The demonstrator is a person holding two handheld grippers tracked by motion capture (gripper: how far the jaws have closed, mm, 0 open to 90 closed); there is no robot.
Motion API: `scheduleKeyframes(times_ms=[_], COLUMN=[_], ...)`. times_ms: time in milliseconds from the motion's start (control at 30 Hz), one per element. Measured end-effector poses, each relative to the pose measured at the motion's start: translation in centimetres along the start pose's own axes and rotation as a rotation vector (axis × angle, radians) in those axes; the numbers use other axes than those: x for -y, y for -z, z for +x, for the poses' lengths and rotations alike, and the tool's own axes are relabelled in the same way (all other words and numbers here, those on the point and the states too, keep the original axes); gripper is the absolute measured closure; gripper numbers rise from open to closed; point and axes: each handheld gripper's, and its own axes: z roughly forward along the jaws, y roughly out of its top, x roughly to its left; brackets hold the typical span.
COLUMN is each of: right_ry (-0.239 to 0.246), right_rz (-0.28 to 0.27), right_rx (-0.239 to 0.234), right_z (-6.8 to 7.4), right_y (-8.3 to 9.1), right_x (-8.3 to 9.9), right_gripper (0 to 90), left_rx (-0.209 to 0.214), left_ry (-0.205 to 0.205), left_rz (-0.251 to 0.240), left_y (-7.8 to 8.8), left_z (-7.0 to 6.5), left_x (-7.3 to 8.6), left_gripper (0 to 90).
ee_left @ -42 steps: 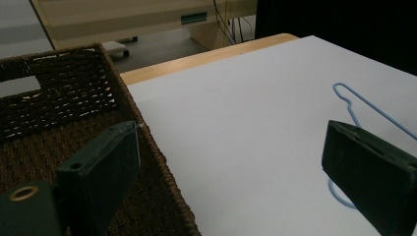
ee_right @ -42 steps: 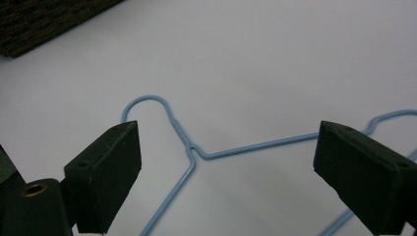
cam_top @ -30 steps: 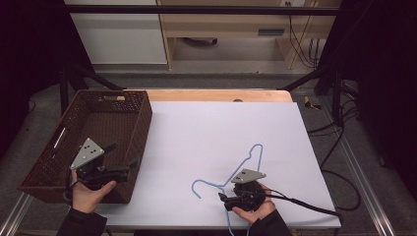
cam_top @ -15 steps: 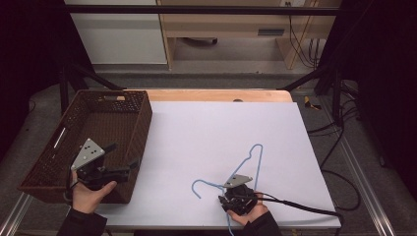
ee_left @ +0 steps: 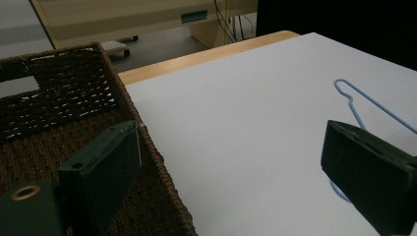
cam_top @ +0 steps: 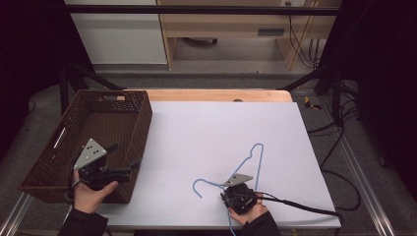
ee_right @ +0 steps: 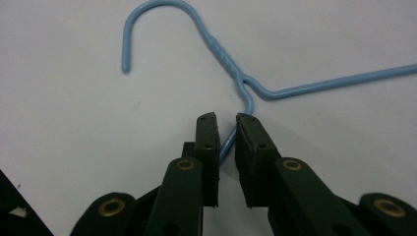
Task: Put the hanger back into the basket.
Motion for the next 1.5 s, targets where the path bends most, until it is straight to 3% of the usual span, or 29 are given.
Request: scheduleKeyframes(times_ms=[133, 233, 267, 333, 367, 533, 700, 900, 1067, 1200, 1500], right_ry=[-0.005, 0.007, 0.042, 0.048, 0.074, 0.123, 0.170, 0.190, 0.189, 0.234, 0.269], right_rz=[-0.003, -0.024, -0.061, -0.071, -0.090, -0.093, -0.047, 0.012, 0.014, 0.028, 0.020], right_rx=[-0.015, -0.030, -0.048, -0.055, -0.061, -0.107, -0.141, -0.128, -0.143, -0.165, -0.213], right_z=[-0.1, -0.2, -0.6, -0.8, -1.3, -1.9, -1.9, -1.8, -2.1, -2.4, -2.9], right_y=[0.1, 0.5, 0.9, 1.1, 1.4, 0.9, -1.0, -2.9, -3.1, -3.2, -3.3], right_x=[-0.1, -0.3, -0.6, -0.9, -1.4, -3.0, -3.9, -4.1, -4.3, -4.6, -4.8], right_gripper=[70.5, 70.4, 67.0, 65.1, 62.7, 61.8, 64.6, 69.5, 75.7, 82.8, 85.6], left_rx=[0.004, 0.006, 0.008, 0.008, 0.009, 0.012, 0.014, 0.017, 0.020, 0.022, 0.024], left_ry=[-0.008, -0.007, -0.006, -0.005, -0.001, -0.006, -0.012, -0.015, -0.015, -0.017, -0.020], left_rz=[-0.001, -0.003, -0.005, -0.005, -0.008, -0.003, 0.000, 0.004, 0.007, 0.009, 0.013], left_y=[0.1, 0.1, 0.1, 0.1, 0.0, -0.1, -0.1, -0.2, -0.3, -0.4, -0.5], left_z=[-0.1, -0.1, -0.1, -0.1, -0.1, -0.2, -0.2, -0.3, -0.3, -0.4, -0.5], left_x=[-0.1, -0.1, -0.1, -0.1, -0.1, -0.2, -0.2, -0.2, -0.1, -0.1, -0.1], left_gripper=[7.6, 7.6, 7.6, 7.6, 7.6, 7.6, 7.6, 7.7, 7.7, 7.7, 7.7])
